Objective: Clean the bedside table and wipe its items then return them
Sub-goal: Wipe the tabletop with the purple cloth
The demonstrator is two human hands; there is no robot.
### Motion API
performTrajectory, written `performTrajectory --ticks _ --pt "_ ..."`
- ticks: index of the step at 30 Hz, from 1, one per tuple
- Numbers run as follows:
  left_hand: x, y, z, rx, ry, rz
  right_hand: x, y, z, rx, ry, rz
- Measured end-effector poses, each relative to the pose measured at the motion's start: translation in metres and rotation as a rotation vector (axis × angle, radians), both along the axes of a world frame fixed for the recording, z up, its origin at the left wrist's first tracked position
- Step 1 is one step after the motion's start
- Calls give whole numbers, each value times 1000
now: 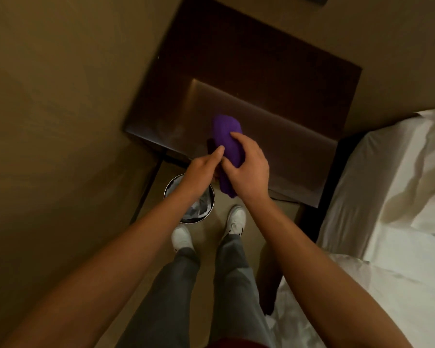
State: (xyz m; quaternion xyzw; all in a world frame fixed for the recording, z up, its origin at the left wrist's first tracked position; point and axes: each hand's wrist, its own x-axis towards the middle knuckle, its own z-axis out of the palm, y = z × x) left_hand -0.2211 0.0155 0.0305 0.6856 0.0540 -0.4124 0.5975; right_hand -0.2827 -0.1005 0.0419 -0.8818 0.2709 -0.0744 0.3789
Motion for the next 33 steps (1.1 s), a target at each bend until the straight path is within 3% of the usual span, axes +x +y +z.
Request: performTrajectory --ticks 2,9,15,18,21,23,31,33 --pt "5 1 4 -45 103 55 -3 8 4 -5 0 21" --pt "0 -10 4 -146 150 79 -16 9 22 132 17 1" --pt "7 -36 7 -127 87 72 -38 -33 26 196 14 -463" --pt "9 -50 9 -142 115 70 -48 -61 24 391 155 -531" --pt "6 -68 11 -174 123 17 -54 -80 23 838 210 -467" --pt "1 -81 12 -191 109 -39 -56 -88 18 999 168 -443" --pt "-10 -119 11 -154 43 -155 -71 -109 2 1174 7 -475" --pt "-18 -131 11 -94 -55 -230 -78 -118 0 1177 -48 -542"
